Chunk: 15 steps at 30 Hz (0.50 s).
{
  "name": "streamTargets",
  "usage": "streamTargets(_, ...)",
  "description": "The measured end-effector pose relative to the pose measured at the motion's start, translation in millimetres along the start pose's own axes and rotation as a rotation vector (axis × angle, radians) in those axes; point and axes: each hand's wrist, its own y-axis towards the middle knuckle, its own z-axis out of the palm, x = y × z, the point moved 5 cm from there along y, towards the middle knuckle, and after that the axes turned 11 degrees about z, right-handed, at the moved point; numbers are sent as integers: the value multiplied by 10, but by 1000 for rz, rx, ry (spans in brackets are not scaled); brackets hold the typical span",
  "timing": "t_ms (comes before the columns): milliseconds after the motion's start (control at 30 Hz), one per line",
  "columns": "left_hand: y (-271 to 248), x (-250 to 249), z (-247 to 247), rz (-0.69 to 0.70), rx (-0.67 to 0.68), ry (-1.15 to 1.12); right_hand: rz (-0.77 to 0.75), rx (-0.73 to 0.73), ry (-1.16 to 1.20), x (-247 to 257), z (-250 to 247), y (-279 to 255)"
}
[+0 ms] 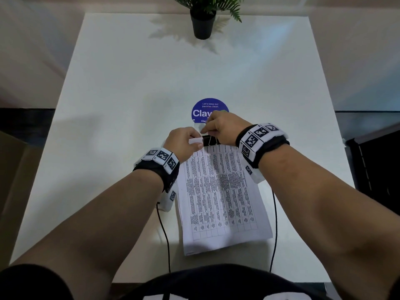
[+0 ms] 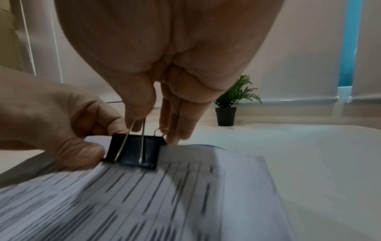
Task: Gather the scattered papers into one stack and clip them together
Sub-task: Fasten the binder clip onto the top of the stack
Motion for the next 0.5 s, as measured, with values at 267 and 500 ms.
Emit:
streamTargets(267, 53, -56, -5, 23, 41, 44, -13, -381, 53, 138, 446, -688)
streamTargets(500, -6, -170, -34, 2, 2, 41, -35, -304, 78, 104, 687, -1002)
